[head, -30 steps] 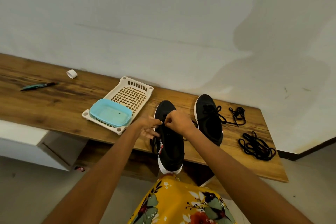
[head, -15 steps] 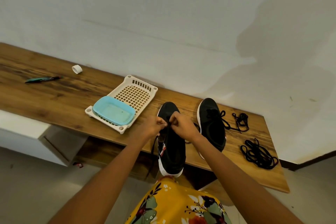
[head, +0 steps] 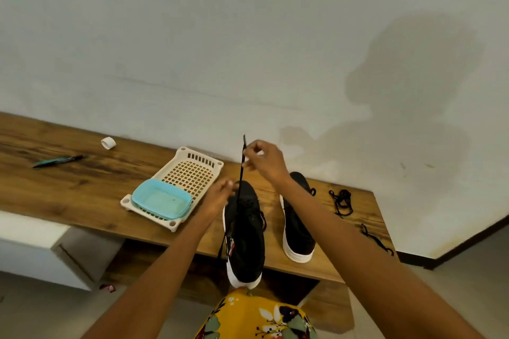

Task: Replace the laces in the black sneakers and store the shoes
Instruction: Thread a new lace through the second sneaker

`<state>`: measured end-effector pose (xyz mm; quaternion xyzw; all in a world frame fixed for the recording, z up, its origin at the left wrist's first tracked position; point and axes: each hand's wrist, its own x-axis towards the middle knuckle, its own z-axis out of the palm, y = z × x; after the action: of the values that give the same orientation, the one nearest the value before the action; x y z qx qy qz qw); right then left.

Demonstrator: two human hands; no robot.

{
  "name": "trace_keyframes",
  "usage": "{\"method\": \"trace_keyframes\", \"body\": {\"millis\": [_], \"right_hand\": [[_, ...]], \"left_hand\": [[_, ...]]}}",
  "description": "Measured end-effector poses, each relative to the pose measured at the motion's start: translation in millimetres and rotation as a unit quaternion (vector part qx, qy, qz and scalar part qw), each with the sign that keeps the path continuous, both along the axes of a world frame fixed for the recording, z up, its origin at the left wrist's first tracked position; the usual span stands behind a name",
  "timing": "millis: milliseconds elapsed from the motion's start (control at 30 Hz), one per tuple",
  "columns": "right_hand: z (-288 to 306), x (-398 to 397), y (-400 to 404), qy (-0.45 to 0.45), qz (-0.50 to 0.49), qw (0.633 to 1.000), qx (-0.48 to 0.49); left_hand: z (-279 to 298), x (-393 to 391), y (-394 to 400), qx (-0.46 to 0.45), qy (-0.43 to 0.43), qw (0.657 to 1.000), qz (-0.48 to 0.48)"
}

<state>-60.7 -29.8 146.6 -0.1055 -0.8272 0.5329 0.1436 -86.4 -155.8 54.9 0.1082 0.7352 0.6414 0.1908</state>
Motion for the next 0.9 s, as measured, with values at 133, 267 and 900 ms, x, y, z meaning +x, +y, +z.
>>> {"method": "trace_keyframes", "body": {"millis": [133, 267, 900], "right_hand": [[59, 2, -2, 0.071, -0.021, 0.98, -0.183], [112, 15, 1, 0.149, 0.004, 0.964, -0.218], [18, 55, -33, -0.027, -0.096, 0.993, -0.062]], "left_hand": [[-14, 7, 4, -0.15, 0.033, 0.986, -0.071], [9, 8, 12, -0.182, 0.087, 0.978, 0.048], [120, 17, 24, -0.057, 0.072, 0.994, 0.059]]}}
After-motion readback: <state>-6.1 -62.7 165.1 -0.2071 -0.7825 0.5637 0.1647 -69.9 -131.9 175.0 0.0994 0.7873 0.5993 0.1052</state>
